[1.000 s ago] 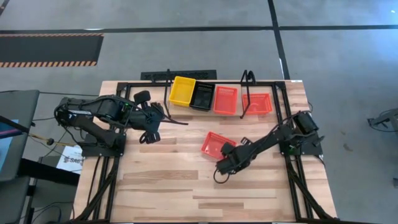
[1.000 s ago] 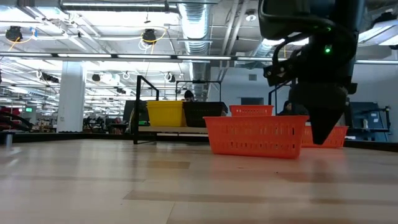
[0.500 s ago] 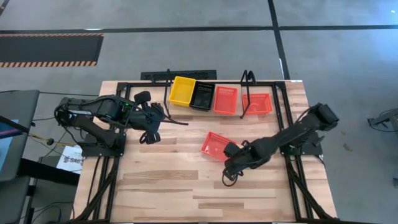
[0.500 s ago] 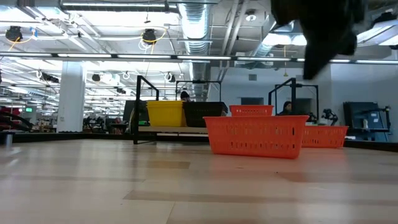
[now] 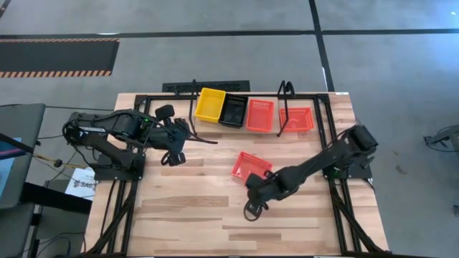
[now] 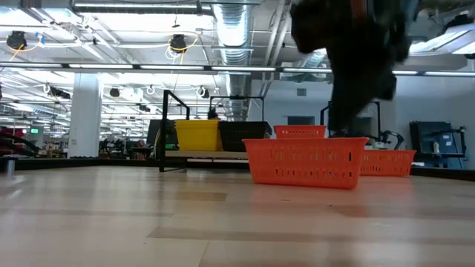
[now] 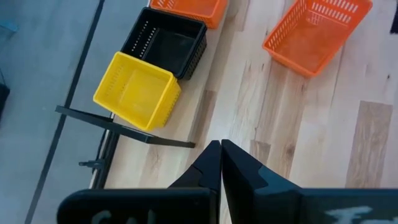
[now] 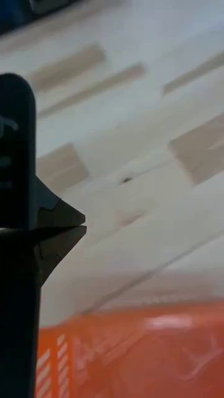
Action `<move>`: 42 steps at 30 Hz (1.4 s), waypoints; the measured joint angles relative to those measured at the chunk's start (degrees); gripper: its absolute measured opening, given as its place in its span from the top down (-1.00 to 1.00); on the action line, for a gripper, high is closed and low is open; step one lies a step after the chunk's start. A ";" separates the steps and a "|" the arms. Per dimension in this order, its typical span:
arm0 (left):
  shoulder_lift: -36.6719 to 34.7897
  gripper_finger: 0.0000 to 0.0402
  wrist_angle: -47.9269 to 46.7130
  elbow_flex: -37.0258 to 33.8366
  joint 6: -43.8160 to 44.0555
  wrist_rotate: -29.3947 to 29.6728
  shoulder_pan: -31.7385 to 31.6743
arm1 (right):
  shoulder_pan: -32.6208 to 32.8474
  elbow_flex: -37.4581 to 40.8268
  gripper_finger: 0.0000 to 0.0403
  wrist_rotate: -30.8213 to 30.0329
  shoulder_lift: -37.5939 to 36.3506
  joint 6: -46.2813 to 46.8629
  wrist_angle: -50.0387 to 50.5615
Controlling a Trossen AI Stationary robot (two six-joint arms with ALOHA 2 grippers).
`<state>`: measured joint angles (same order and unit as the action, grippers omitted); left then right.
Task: Stack baskets on shelf by color
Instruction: Stack the bottom orange bin on top of the other orange bin on the shelf
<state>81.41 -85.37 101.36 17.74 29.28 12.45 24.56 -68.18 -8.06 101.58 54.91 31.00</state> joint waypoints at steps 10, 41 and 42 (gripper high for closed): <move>0.00 1.00 0.41 0.00 0.00 -0.09 0.00 | 0.31 0.04 1.00 -0.18 5.57 0.03 7.84; 0.28 1.00 0.88 0.00 0.02 -0.51 0.00 | -9.55 0.04 1.00 -13.26 5.57 -13.13 23.52; 0.28 1.00 0.87 0.00 0.02 -0.51 0.00 | -9.96 0.04 1.00 -14.29 5.57 -13.50 24.09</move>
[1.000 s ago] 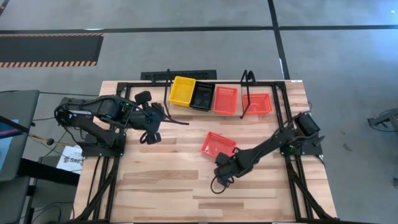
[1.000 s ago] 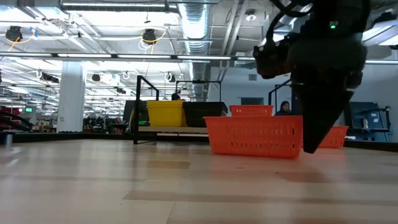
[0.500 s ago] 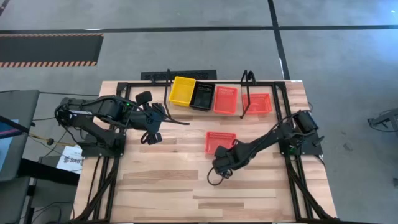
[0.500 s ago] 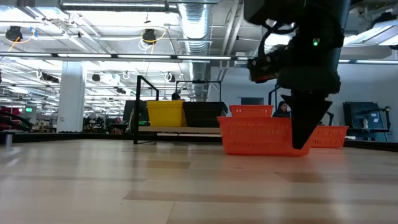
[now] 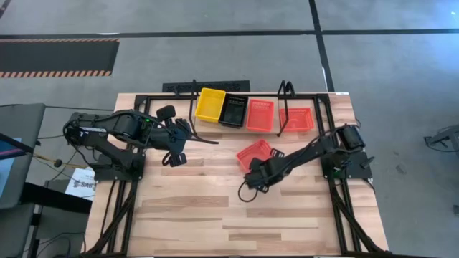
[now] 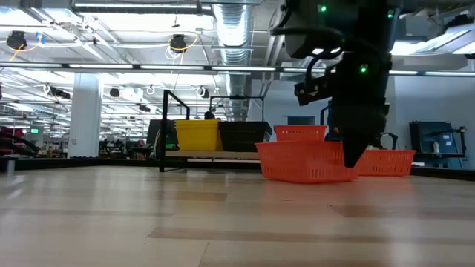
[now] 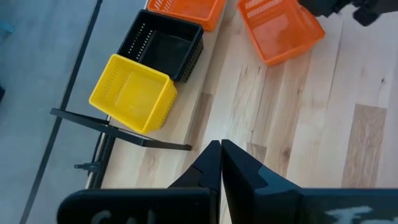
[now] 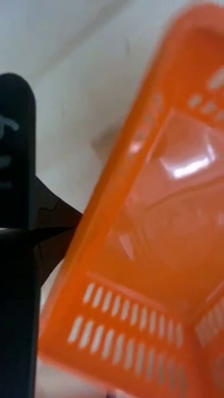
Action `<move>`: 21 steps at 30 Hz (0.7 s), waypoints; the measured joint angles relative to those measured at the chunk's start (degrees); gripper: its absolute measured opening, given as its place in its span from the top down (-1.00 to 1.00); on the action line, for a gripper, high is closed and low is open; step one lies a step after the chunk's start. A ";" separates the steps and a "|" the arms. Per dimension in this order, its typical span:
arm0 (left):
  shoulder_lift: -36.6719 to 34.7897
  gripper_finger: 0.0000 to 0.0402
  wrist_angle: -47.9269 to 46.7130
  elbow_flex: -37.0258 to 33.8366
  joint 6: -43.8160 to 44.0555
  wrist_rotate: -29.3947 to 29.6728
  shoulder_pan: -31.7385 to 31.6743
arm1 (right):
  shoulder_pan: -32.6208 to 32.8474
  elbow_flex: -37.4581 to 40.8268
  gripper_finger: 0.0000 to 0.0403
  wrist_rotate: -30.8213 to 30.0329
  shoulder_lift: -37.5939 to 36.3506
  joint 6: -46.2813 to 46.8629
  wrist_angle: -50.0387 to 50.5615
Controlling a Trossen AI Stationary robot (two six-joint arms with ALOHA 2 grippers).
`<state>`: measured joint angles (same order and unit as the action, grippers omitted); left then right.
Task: Stack baskets on shelf by color
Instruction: Stack the bottom orange bin on top of the other orange bin on the shelf
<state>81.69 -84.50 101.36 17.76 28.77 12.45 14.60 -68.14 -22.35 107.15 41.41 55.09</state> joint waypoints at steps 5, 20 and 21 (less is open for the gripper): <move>0.00 1.00 -0.01 0.00 0.45 0.00 0.00 | -1.86 0.00 1.00 -2.80 0.00 -1.41 4.26; 0.16 1.00 1.56 -0.85 18.66 7.06 -3.12 | 6.04 -0.04 1.00 -10.25 -30.52 21.22 9.54; 0.34 1.00 2.37 -1.52 18.77 7.27 -3.65 | 7.16 -0.04 1.00 -11.49 -32.92 21.49 8.97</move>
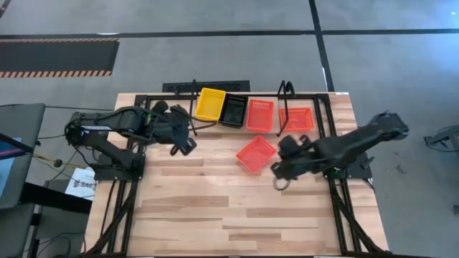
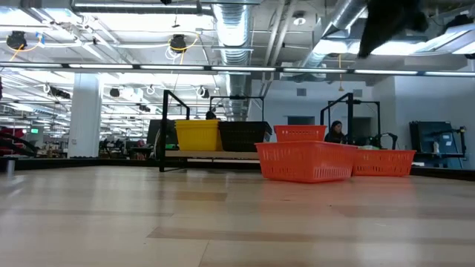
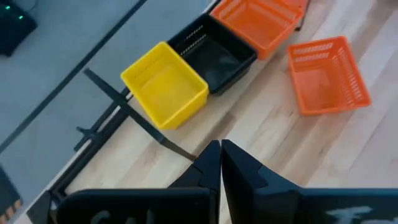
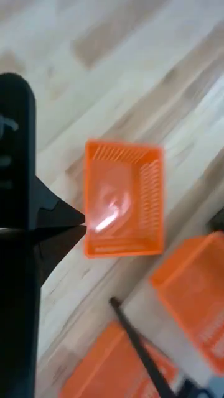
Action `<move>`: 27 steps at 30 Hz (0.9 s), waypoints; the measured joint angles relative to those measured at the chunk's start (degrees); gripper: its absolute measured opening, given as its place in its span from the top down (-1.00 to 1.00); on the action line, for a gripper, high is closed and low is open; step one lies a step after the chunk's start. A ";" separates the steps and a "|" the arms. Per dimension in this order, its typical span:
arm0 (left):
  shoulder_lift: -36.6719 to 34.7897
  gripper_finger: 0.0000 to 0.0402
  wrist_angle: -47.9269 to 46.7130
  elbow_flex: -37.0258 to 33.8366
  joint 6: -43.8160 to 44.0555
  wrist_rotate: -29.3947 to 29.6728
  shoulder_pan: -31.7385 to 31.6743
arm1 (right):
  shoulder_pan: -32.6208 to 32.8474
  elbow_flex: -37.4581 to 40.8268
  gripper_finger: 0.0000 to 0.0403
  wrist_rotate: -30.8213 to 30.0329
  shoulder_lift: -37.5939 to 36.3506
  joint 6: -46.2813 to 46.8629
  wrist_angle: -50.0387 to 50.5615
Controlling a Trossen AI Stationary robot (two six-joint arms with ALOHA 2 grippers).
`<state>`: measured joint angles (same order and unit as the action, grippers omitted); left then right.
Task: Stack baskets on shelf by color
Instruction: Stack the bottom orange bin on top of the other orange bin on the shelf
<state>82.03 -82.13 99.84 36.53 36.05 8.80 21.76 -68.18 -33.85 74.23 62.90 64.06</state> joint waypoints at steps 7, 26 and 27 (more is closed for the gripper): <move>1.78 1.00 16.07 -8.75 -4.99 -6.89 -3.19 | 6.83 -0.02 0.99 -9.68 -11.30 -8.61 -9.94; 18.39 1.00 47.81 -17.85 -4.63 -29.78 -6.39 | 9.72 0.00 0.97 -14.40 -17.63 -40.94 -31.46; 19.53 1.00 47.82 -17.86 -4.35 -30.19 -6.39 | 9.72 0.00 0.97 -14.38 -17.76 -40.92 -31.71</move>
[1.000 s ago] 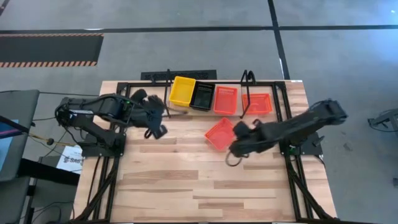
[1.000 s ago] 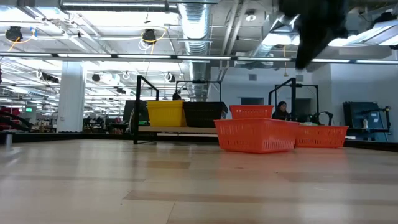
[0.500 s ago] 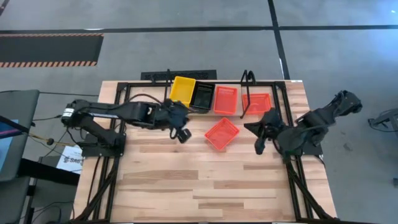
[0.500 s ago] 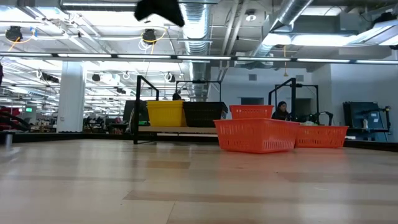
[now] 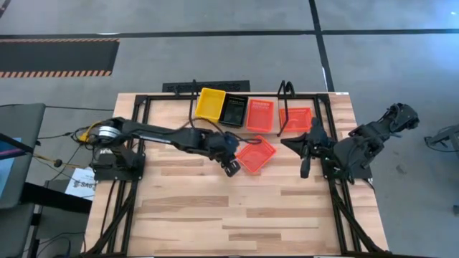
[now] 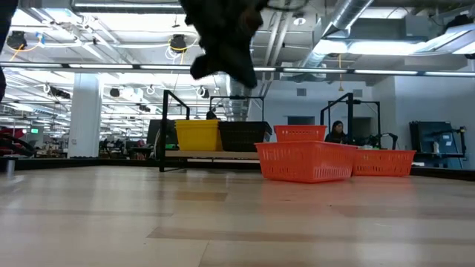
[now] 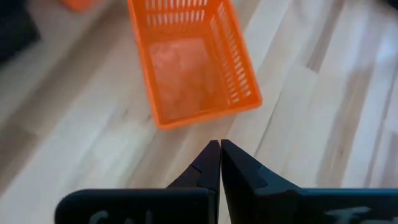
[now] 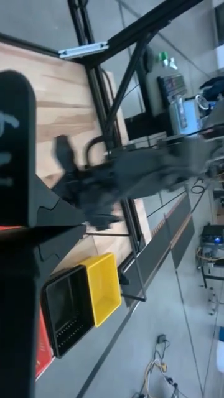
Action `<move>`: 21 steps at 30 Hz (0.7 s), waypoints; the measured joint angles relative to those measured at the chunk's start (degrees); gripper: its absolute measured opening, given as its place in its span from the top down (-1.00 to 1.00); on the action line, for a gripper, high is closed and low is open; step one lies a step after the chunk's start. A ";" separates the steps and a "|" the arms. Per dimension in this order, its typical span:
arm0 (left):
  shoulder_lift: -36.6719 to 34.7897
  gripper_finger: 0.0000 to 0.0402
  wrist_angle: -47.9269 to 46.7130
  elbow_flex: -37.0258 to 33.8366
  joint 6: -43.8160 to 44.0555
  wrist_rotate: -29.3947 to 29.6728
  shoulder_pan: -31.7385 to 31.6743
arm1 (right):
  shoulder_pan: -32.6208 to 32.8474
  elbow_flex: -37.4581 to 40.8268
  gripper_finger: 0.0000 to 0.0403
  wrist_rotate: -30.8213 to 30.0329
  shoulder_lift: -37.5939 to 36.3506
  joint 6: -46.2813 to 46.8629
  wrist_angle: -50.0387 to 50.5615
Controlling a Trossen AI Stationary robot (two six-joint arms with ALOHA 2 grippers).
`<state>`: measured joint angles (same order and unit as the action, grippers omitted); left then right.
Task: Stack baskets on shelf by color
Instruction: Stack the bottom orange bin on top of the other orange bin on the shelf
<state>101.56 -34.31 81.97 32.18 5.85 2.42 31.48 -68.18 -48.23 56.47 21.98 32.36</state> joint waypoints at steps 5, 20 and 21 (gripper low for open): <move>4.73 1.00 6.68 -0.02 -1.11 -2.31 0.00 | 0.00 0.00 0.93 0.19 0.02 -0.04 -2.90; 5.51 0.34 11.64 2.19 -7.67 3.40 -2.88 | 0.00 0.04 0.76 13.21 0.02 -13.03 -21.01; 5.51 0.30 11.44 2.19 -7.26 2.96 -3.16 | 0.00 0.04 0.76 16.68 0.02 -16.55 -25.03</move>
<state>107.07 -22.87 84.16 24.91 8.82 -0.75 31.48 -68.14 -31.55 56.49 5.42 7.33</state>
